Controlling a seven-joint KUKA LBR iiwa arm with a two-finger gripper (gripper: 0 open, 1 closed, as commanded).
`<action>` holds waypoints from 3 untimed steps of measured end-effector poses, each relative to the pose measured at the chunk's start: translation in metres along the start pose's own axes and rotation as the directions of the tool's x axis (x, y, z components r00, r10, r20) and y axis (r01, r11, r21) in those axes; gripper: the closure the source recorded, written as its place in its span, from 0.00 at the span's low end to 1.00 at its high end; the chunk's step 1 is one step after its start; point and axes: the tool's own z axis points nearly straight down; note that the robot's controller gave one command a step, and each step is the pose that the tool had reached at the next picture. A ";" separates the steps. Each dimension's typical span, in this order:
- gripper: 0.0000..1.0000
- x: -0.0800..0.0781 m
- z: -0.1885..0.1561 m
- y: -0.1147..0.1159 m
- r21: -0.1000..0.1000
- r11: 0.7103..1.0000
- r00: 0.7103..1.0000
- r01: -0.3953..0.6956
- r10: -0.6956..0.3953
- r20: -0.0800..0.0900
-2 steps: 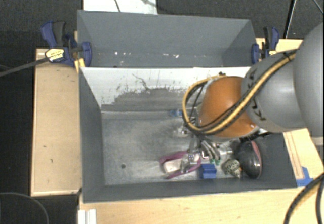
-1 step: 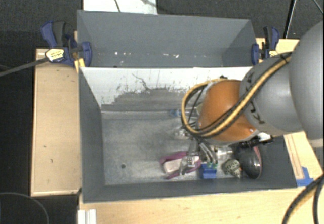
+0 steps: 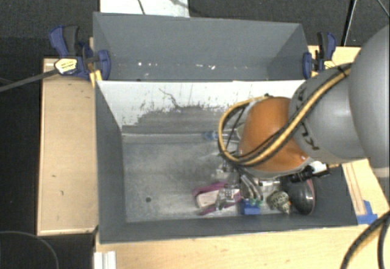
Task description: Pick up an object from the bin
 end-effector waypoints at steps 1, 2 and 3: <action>1.00 -0.009 -0.139 0.040 -0.003 1.000 1.000 -0.009 0.009 0.002; 0.00 -0.007 -0.134 0.039 0.001 1.000 1.000 -0.008 0.008 -0.006; 0.00 0.008 -0.010 0.055 -0.001 0.968 0.968 0.251 -0.251 -0.013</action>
Offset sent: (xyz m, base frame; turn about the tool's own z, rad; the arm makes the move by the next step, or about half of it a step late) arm 0.0086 0.0378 0.1341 0.0119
